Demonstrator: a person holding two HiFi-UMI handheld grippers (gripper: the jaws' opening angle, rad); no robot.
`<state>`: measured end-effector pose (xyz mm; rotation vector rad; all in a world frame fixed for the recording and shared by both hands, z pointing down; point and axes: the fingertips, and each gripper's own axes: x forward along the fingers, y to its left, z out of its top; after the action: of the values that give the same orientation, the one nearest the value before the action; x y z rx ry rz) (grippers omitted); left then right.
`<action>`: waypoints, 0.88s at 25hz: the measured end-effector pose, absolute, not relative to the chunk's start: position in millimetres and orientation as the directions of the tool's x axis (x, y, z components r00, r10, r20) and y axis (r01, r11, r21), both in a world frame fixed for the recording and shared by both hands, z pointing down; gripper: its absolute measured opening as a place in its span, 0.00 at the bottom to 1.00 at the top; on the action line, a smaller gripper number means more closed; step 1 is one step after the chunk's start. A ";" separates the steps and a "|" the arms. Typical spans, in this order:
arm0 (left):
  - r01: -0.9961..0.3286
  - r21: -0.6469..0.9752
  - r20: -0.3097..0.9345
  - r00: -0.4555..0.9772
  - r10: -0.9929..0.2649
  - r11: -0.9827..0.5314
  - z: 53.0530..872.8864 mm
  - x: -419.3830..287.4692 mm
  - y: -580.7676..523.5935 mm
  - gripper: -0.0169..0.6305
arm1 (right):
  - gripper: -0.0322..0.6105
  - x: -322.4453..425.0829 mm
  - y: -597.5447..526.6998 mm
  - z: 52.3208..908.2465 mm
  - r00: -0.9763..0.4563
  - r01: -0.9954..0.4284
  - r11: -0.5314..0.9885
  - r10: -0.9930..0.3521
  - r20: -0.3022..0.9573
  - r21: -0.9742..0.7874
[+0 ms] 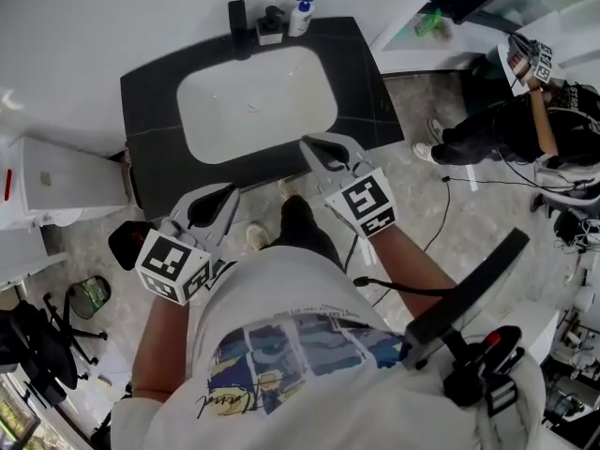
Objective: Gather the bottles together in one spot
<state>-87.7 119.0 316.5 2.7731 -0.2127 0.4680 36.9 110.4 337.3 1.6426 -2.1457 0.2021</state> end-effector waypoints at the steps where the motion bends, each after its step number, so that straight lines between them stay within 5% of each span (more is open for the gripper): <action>1: -0.196 0.282 0.345 0.934 -0.092 -0.939 317.1 -88.3 121.3 0.03 | 0.05 33.0 114.3 335.5 -0.211 -0.946 0.293 -0.884 0.416 0.141; 22: -0.193 0.254 0.358 0.929 -0.093 -0.948 316.0 -90.6 133.1 0.03 | 0.05 -6.2 136.4 316.8 -0.295 -0.917 0.376 -0.863 0.410 0.130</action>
<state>-90.6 133.1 316.0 2.8005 -0.2124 0.4995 -6.2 136.4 316.8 1.5421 -2.2295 0.1799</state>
